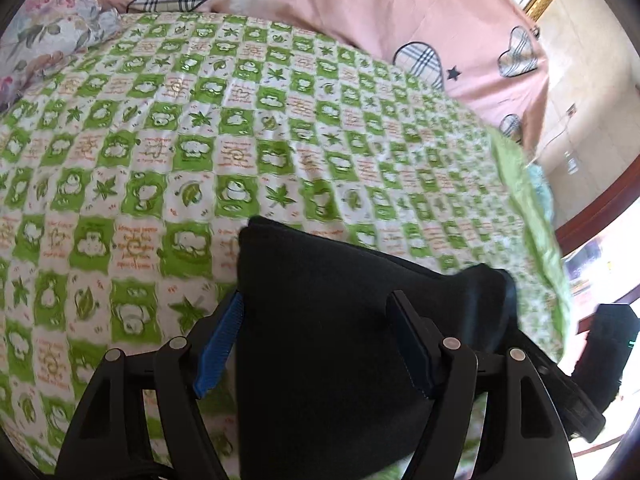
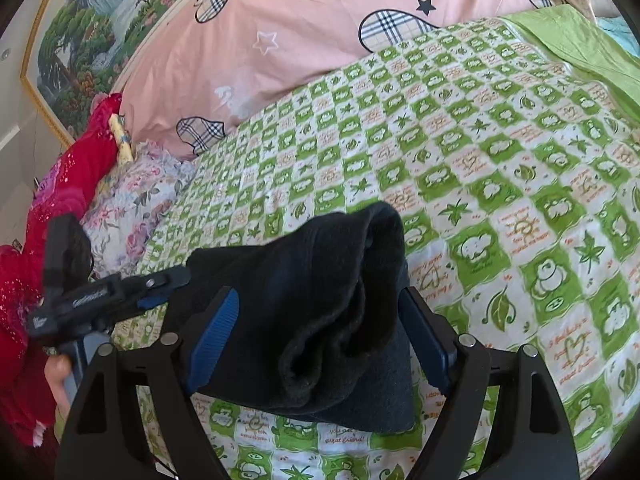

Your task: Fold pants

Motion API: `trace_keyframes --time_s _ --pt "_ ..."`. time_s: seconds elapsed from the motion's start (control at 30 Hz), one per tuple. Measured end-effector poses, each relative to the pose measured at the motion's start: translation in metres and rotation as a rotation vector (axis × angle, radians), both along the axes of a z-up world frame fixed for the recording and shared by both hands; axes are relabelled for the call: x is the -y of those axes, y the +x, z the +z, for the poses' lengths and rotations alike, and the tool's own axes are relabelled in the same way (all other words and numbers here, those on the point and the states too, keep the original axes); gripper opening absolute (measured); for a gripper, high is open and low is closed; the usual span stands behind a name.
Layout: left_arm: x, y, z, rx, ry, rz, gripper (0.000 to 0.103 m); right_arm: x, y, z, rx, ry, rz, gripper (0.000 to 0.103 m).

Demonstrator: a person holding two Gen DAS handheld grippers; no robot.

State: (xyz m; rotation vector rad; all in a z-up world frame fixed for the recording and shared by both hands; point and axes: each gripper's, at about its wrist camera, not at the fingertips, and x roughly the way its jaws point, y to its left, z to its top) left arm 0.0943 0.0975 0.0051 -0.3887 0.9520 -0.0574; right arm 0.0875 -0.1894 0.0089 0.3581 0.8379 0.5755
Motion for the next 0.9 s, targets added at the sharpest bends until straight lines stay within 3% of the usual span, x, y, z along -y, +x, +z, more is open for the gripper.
trace_keyframes --time_s 0.03,0.07,0.1,0.13,0.23,0.33,0.43,0.7,0.77,0.8,0.83,0.9 --pt "0.001 0.002 -0.002 -0.003 0.015 0.0 0.063 -0.001 0.0 -0.001 0.003 0.001 0.006 0.069" --pt "0.003 0.003 -0.005 -0.007 0.047 0.005 0.049 -0.003 0.0 -0.002 0.004 -0.008 0.017 0.058" --pt "0.004 0.003 -0.007 -0.01 0.073 0.008 0.041 -0.004 0.0 -0.002 0.004 -0.018 0.017 0.04" --pt "0.002 0.003 -0.007 -0.009 0.074 0.005 0.038 -0.004 0.0 -0.001 0.009 -0.028 0.013 0.029" --pt "-0.006 -0.002 0.003 0.013 0.02 -0.009 0.028 -0.002 0.001 0.011 0.024 0.028 0.039 0.02" --pt "-0.014 -0.01 0.013 0.044 -0.021 -0.017 0.027 0.002 -0.005 0.037 0.085 0.098 0.072 0.018" --pt "-0.015 -0.013 0.008 0.044 -0.03 -0.034 0.027 0.006 -0.012 0.046 0.113 0.095 0.081 0.017" --pt "0.0 -0.011 -0.004 0.063 0.047 -0.065 0.033 0.01 -0.01 -0.013 0.023 -0.072 0.009 0.02" --pt "0.001 -0.011 -0.006 0.069 0.065 -0.071 0.037 0.013 -0.009 -0.024 0.017 -0.108 -0.014 0.028" --pt "0.001 -0.011 -0.006 0.068 0.067 -0.07 0.039 0.015 -0.008 -0.027 0.014 -0.138 -0.037 0.042" --pt "0.0 -0.013 -0.006 0.065 0.066 -0.065 0.042 0.02 -0.007 -0.028 0.004 -0.132 -0.05 0.051" --pt "-0.005 -0.018 -0.002 0.066 0.047 -0.05 0.044 0.029 -0.006 -0.023 -0.007 -0.095 -0.07 0.051"
